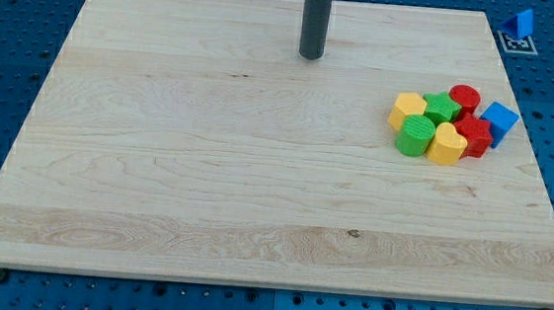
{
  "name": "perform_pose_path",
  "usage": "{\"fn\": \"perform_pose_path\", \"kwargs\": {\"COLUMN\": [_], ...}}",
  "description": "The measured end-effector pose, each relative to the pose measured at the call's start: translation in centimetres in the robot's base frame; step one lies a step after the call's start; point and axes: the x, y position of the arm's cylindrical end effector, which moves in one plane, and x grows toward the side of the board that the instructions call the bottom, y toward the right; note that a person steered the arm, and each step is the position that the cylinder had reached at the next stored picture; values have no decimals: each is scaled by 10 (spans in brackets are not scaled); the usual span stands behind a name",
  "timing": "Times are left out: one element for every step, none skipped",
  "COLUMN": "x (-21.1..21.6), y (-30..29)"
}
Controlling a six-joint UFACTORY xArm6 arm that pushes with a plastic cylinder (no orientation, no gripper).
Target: Move your arm towards center
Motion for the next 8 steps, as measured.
{"fn": "perform_pose_path", "kwargs": {"x": [-6,-2,20,26,26,26,23,31], "y": [20,35,66,73,73,69,59,28]}}
